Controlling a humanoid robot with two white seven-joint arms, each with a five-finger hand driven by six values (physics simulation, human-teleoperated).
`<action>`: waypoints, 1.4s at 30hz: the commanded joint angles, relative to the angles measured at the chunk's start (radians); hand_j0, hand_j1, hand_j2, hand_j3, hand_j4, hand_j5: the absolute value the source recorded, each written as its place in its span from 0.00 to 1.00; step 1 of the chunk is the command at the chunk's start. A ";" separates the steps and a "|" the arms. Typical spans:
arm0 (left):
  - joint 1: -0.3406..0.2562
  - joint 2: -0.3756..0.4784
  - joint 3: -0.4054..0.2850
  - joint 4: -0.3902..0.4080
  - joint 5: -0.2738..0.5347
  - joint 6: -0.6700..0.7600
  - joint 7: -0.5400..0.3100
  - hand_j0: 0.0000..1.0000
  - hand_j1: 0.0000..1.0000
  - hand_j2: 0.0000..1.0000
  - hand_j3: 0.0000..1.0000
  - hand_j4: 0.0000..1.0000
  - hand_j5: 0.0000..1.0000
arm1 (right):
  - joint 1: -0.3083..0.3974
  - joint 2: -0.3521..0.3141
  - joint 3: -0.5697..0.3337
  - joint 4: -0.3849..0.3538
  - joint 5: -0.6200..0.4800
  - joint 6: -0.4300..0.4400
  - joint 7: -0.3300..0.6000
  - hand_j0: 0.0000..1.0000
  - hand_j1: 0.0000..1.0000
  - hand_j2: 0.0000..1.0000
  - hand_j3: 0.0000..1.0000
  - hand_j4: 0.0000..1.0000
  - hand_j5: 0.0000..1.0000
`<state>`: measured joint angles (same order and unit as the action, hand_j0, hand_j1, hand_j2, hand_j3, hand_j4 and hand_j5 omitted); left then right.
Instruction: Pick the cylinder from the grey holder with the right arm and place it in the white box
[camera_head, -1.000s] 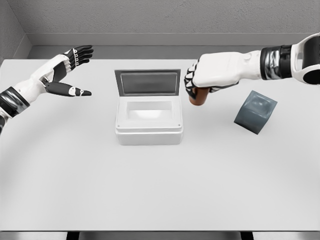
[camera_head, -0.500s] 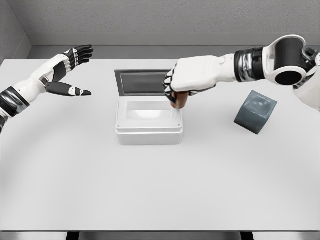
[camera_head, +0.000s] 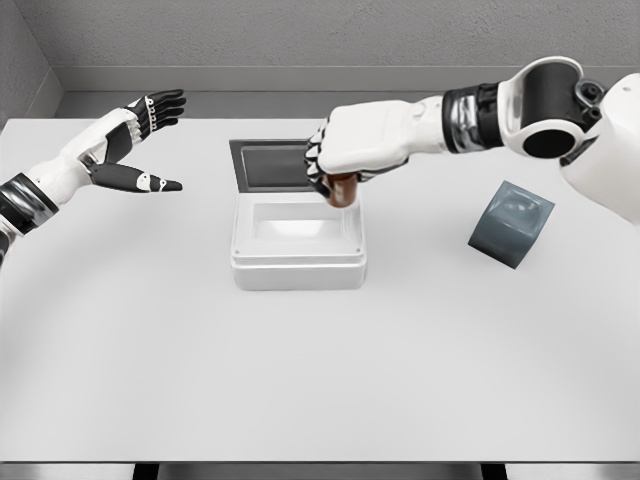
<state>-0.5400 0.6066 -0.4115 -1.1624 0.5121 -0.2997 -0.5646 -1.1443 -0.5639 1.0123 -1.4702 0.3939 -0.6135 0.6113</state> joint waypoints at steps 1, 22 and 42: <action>0.000 0.001 0.000 -0.002 0.006 0.001 0.000 1.00 1.00 1.00 1.00 1.00 1.00 | 0.000 0.010 0.006 -0.001 -0.004 0.003 0.000 0.42 0.42 0.42 0.42 0.42 0.42; 0.000 0.001 0.000 -0.002 0.006 0.001 0.000 1.00 1.00 1.00 1.00 1.00 1.00 | -0.011 0.001 0.002 -0.015 0.020 0.003 0.000 0.99 0.99 0.99 0.99 0.99 0.99; -0.023 -0.090 -0.092 -0.037 0.002 0.004 -0.001 1.00 1.00 1.00 1.00 1.00 1.00 | 0.810 -0.281 -0.840 -0.294 -0.619 0.003 0.000 1.00 1.00 1.00 1.00 1.00 1.00</action>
<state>-0.5630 0.5189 -0.4958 -1.1988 0.5075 -0.2945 -0.5661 -0.3099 -0.8829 0.2170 -1.7631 -0.1936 -0.6146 0.6115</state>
